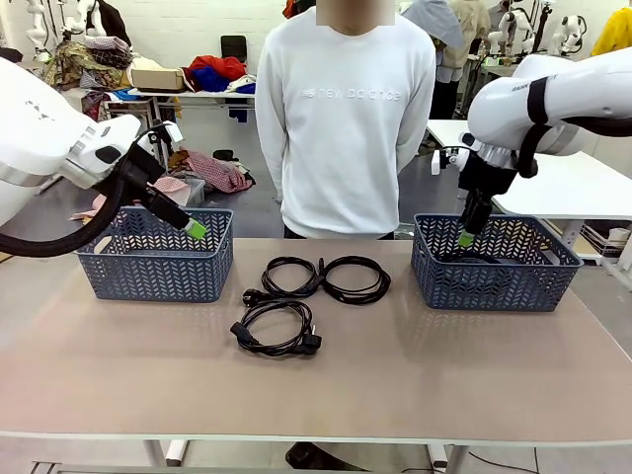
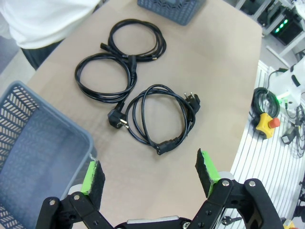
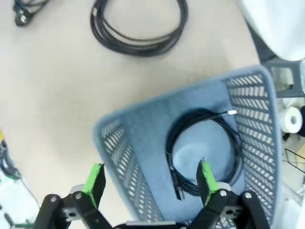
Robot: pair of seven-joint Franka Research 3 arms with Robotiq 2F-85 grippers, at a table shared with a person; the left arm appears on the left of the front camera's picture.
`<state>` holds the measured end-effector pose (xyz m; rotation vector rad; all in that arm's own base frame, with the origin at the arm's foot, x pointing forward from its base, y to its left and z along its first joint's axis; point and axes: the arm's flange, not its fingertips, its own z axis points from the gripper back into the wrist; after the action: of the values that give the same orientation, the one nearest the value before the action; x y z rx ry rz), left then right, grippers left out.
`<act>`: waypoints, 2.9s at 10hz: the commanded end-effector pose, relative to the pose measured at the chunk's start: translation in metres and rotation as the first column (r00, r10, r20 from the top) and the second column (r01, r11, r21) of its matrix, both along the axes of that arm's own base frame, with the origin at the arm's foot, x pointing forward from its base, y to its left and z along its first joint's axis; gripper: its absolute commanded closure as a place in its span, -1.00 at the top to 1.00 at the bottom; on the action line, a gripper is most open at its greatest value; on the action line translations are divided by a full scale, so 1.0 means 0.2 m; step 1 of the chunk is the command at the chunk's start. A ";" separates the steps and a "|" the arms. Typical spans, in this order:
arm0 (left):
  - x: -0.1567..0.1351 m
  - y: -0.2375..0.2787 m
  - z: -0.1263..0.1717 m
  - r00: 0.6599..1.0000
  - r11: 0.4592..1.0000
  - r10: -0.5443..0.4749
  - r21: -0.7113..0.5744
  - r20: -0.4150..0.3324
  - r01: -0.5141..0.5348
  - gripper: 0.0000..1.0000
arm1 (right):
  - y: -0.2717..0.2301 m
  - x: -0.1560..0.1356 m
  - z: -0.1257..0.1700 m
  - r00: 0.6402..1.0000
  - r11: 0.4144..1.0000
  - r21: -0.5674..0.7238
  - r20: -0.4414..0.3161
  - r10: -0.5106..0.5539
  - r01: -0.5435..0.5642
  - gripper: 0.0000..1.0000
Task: Organize the cables according to human instructions.
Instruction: Pick up a bundle of cables and place it in the basket indicated by the human.
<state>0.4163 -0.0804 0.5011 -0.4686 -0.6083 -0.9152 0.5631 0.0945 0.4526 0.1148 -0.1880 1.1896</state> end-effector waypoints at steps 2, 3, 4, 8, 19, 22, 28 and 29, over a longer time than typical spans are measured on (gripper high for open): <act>0.00 0.01 -0.01 1.000 1.000 -0.019 -0.025 0.013 0.020 1.00 | 0.15 -0.25 -0.03 0.997 0.998 0.051 0.069 -0.036 0.032 1.00; 0.00 0.01 -0.01 1.000 1.000 -0.019 -0.025 0.013 0.020 1.00 | 0.20 -0.32 -0.04 0.996 0.998 0.058 0.084 -0.032 0.027 1.00; 0.00 0.01 -0.01 1.000 1.000 -0.019 -0.025 0.013 0.020 1.00 | 0.23 -0.38 -0.05 0.996 0.998 0.068 0.087 -0.020 0.014 1.00; 0.00 0.01 -0.01 1.000 1.000 -0.019 -0.025 0.013 0.020 1.00 | 0.34 -0.54 -0.08 0.996 0.997 0.077 0.087 0.020 -0.027 1.00; 0.00 0.01 -0.01 1.000 1.000 -0.019 -0.025 0.013 0.020 1.00 | 0.36 -0.55 -0.09 0.997 0.997 0.059 0.064 0.049 -0.053 1.00; 0.00 0.01 -0.01 1.000 1.000 -0.019 -0.025 0.013 0.020 1.00 | 0.36 -0.55 -0.09 0.997 0.997 0.059 0.064 0.049 -0.053 1.00; 0.00 0.01 -0.01 1.000 1.000 -0.019 -0.025 0.013 0.020 1.00 | 0.36 -0.55 -0.09 0.997 0.997 0.059 0.064 0.049 -0.053 1.00; 0.00 0.01 -0.01 1.000 1.000 -0.019 -0.025 0.013 0.020 1.00 | 0.36 -0.55 -0.09 0.997 0.997 0.059 0.064 0.049 -0.053 1.00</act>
<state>0.4162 -0.0804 0.5010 -0.4686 -0.6081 -0.9152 0.4512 0.1654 0.4341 0.1432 -0.2766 1.2372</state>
